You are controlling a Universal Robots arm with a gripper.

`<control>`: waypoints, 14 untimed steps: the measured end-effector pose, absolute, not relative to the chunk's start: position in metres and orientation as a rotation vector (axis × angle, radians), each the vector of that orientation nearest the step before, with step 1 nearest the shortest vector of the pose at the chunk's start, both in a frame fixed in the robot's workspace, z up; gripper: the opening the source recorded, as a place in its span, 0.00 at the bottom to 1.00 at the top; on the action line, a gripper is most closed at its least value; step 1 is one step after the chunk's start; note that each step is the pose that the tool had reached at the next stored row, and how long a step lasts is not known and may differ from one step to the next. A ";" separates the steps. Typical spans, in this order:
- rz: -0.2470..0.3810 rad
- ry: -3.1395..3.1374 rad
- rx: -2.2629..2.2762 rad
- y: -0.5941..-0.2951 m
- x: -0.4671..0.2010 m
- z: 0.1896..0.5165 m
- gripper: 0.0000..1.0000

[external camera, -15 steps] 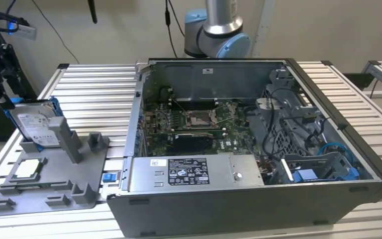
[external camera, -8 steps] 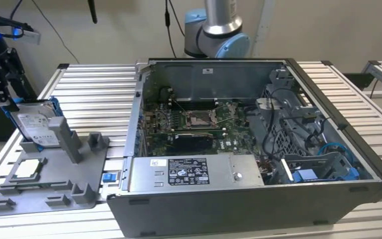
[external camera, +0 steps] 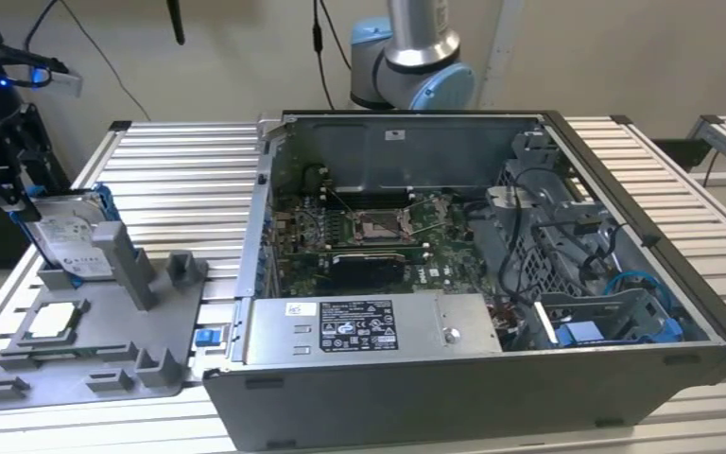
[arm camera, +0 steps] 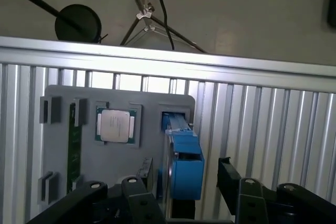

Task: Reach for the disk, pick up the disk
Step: 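Pick up the disk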

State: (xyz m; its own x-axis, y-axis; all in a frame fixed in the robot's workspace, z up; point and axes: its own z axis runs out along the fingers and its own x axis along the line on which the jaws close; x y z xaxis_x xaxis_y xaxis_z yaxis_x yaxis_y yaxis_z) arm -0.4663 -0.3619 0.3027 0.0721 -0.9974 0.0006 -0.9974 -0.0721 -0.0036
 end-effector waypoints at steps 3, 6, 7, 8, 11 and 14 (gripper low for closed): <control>-0.005 2.139 -2.298 -0.362 -0.466 0.297 1.00; -0.005 2.142 -2.295 -0.362 -0.466 0.292 1.00; -0.005 2.143 -2.294 -0.362 -0.466 0.290 1.00; -0.004 2.144 -2.293 -0.362 -0.466 0.288 1.00; -0.005 2.145 -2.292 -0.362 -0.466 0.283 1.00; -0.005 2.145 -2.292 -0.362 -0.465 0.278 1.00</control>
